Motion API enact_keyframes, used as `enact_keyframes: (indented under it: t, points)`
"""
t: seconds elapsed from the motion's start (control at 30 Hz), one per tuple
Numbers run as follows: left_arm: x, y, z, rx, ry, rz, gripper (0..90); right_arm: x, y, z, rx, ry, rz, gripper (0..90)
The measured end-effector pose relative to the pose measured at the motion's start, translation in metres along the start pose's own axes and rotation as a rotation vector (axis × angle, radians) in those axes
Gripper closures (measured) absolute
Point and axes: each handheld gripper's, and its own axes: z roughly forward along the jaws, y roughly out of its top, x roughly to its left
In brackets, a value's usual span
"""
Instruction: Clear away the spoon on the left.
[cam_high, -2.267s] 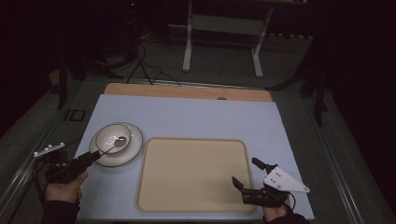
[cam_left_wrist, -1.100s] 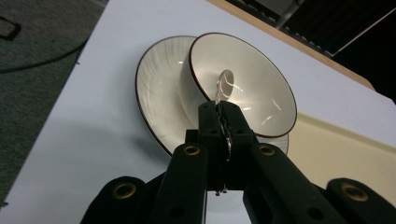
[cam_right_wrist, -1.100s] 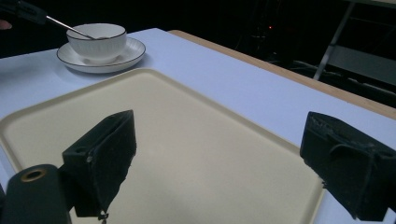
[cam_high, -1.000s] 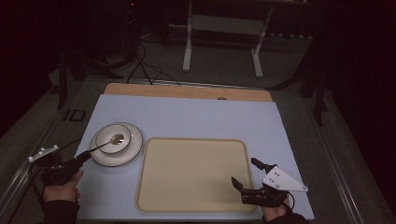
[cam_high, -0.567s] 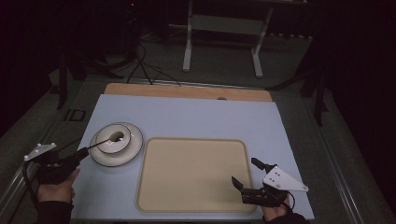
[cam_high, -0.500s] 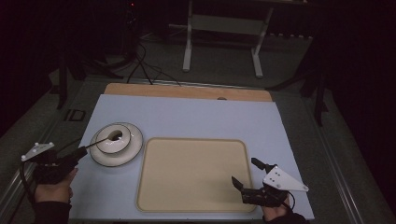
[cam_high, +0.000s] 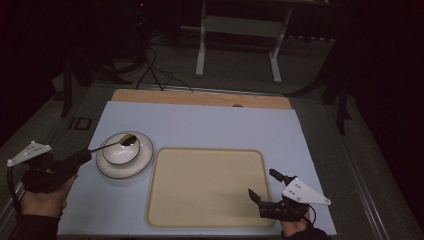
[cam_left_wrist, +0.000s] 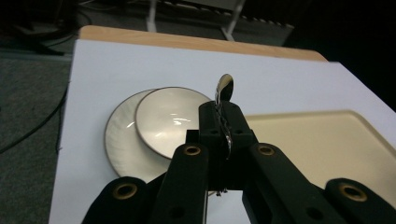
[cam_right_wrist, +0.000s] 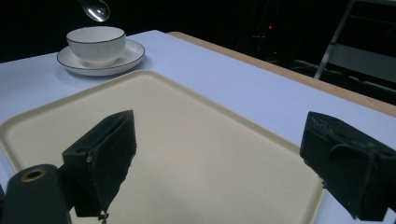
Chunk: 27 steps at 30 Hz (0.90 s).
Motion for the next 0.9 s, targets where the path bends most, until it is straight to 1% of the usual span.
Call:
enact_keyframes:
  t: [0.03, 0.1, 0.13, 0.17, 0.2, 0.23, 0.3, 0.33, 0.43, 0.47, 0.5, 0.53, 0.63, 0.7, 0.77, 0.83, 0.9]
  points:
    - [-0.002, 0.003, -0.001, 0.005, -0.007, 0.012, 89.7, 0.000, 0.000, 0.000, 0.001, 0.000, 0.001, 10.9]
    - [-0.006, 0.007, -0.001, 0.007, -0.026, 0.024, 89.7, 0.000, 0.000, 0.000, -0.003, 0.002, 0.004, 10.9]
    - [-0.008, 0.009, -0.001, 0.015, -0.035, 0.041, 89.7, 0.000, 0.000, 0.000, -0.007, 0.004, 0.006, 10.9]
    - [-0.008, 0.009, -0.001, 0.015, -0.035, 0.041, 89.7, 0.000, 0.000, 0.000, -0.007, 0.004, 0.006, 10.9]
    - [-0.011, 0.012, -0.001, 0.020, -0.050, 0.060, 89.7, 0.000, 0.000, 0.000, -0.008, 0.004, 0.004, 10.9]
    - [-0.013, 0.013, 0.000, 0.022, -0.054, 0.064, 89.7, 0.000, 0.000, 0.000, -0.006, 0.004, 0.002, 10.9]
    - [-0.018, 0.015, 0.001, 0.031, -0.075, 0.094, 89.7, 0.000, 0.000, 0.000, -0.004, 0.006, 0.003, 10.9]
    - [-0.019, 0.015, 0.001, 0.032, -0.078, 0.094, 89.7, -0.001, 0.000, 0.000, -0.004, 0.007, 0.004, 10.9]
    - [-0.024, 0.017, 0.003, 0.045, -0.110, 0.120, 89.7, -0.001, 0.000, 0.001, -0.003, 0.006, 0.006, 10.9]
    - [-0.027, 0.018, 0.004, 0.053, -0.130, 0.143, 89.7, -0.001, 0.000, 0.001, -0.002, 0.006, 0.007, 10.9]
    - [-0.029, 0.019, 0.005, 0.060, -0.140, 0.159, 89.7, 0.000, 0.000, 0.001, -0.001, 0.006, 0.007, 10.9]
    - [-0.031, 0.019, 0.005, 0.067, -0.147, 0.166, 89.7, 0.000, 0.000, 0.001, 0.000, 0.005, 0.006, 10.9]
    - [-0.037, 0.023, 0.008, 0.087, -0.183, 0.210, 89.7, 0.000, 0.000, 0.002, 0.003, 0.005, 0.003, 10.9]
    - [-0.042, 0.025, 0.009, 0.094, -0.207, 0.222, 89.7, 0.001, 0.000, 0.002, 0.002, 0.004, 0.003, 10.9]
    - [-0.046, 0.027, 0.010, 0.105, -0.221, 0.249, 89.7, 0.000, 0.000, 0.001, -0.001, 0.003, 0.002, 10.9]
    - [-0.050, 0.028, 0.012, 0.122, -0.245, 0.268, 89.7, 0.000, 0.000, 0.001, -0.005, 0.004, 0.003, 10.9]
    - [-0.055, 0.029, 0.014, 0.133, -0.261, 0.289, 89.7, 0.000, 0.000, 0.001, -0.009, 0.002, 0.002, 10.9]
